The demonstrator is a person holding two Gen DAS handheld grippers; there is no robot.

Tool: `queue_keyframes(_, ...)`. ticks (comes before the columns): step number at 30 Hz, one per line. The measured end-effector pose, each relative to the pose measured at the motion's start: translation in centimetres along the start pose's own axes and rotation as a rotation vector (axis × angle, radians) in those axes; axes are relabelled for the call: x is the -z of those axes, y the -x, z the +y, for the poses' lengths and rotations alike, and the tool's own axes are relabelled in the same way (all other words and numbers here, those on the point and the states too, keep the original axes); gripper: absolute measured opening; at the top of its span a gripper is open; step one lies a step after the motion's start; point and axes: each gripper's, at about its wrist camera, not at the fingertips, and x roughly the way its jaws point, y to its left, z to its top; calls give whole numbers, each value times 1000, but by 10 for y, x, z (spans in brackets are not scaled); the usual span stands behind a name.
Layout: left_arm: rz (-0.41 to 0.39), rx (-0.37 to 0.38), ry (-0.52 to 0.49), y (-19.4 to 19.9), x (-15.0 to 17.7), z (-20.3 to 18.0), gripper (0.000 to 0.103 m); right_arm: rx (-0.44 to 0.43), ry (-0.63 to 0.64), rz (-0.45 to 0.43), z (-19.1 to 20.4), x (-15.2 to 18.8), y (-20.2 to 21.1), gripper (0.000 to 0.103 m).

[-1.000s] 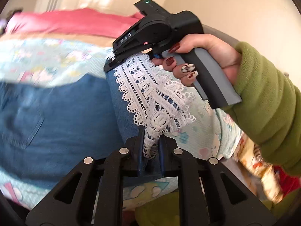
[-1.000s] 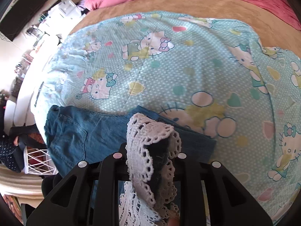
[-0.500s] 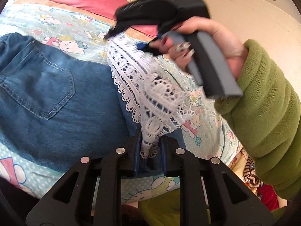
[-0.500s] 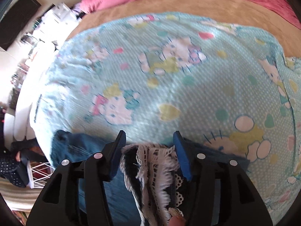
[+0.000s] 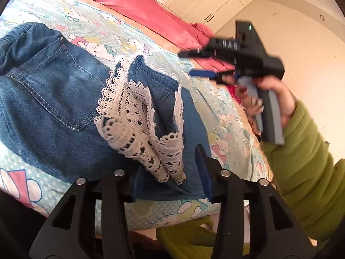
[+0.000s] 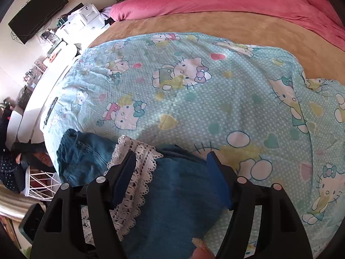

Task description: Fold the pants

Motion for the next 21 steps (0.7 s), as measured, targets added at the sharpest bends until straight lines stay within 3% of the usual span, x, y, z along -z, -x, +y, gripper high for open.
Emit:
queue_keyframes(2, -7, 1, 12, 1, -2, 2, 48, 27, 12, 5, -7, 7, -5, 67)
queue_keyframes(4, -14, -1, 30, 4, -4, 4, 52, 61, 30, 9, -13, 14, -9, 67)
queue_keyframes(8, -8, -40, 75, 3, -6, 14, 50, 72, 43, 33, -23, 24, -19, 67)
queue_keyframes(9, -3, -53, 82, 3, -6, 15, 41, 75, 42, 38, -25, 25, -20, 67)
queue_keyframes(10, 7, -47, 88, 3, -7, 16, 6, 81, 38, 45, -28, 27, -24, 67)
queue_keyframes(14, 16, -91, 106, 12, -11, 24, 7, 167, 17, 65, -40, 31, -36, 67)
queue_keyframes(18, 42, -119, 179, 21, -10, 41, 13, 154, 20, 27, -42, 36, -30, 67)
queue_keyframes(21, 16, -138, 128, 39, -14, 33, 26, 121, 28, -42, -39, 42, -10, 67)
